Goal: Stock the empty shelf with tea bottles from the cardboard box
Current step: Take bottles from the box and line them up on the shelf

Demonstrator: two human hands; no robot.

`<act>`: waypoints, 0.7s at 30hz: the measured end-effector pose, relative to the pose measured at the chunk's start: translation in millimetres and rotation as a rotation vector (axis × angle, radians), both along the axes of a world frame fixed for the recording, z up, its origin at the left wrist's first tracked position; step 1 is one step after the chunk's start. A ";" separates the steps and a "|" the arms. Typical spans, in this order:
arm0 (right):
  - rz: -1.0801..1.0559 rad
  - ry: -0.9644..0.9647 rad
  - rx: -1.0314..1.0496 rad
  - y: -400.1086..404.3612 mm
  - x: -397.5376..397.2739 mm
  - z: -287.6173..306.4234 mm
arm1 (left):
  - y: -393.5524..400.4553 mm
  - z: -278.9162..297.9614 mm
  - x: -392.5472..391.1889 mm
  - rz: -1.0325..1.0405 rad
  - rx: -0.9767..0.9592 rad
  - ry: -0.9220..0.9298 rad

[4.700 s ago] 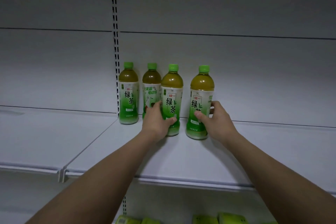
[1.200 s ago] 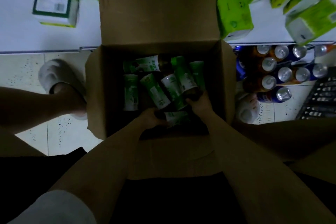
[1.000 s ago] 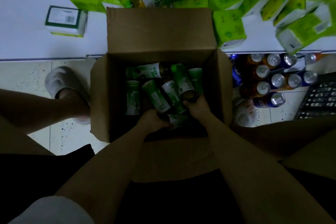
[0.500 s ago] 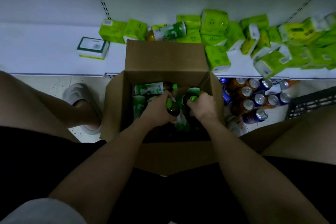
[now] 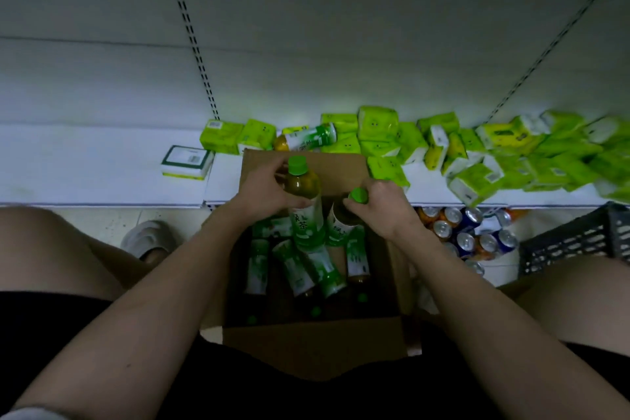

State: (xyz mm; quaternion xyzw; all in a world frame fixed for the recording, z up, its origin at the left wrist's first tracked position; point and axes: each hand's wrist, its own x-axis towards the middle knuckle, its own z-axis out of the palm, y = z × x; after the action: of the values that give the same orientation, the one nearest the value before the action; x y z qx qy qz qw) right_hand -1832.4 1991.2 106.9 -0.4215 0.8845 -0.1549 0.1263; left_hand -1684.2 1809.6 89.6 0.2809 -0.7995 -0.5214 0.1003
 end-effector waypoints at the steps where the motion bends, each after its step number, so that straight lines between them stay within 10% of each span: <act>1: 0.047 0.045 0.016 -3.1 -2.3 10.6 | -5.2 11.0 0.3 -0.002 0.013 0.032; 7: 0.172 0.140 -0.142 -19.9 -9.7 81.0 | -35.7 81.0 1.4 0.000 0.046 0.170; 21: -0.098 -0.397 -1.198 -60.1 15.6 228.6 | -41.5 243.1 3.8 0.062 0.126 0.565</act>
State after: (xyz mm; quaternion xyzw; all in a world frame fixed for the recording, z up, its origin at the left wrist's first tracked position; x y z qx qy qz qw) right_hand -1816.8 1931.1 335.5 -0.3413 0.6222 -0.7042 0.0229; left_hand -1680.4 1768.1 332.7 0.1546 -0.6969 -0.6243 0.3174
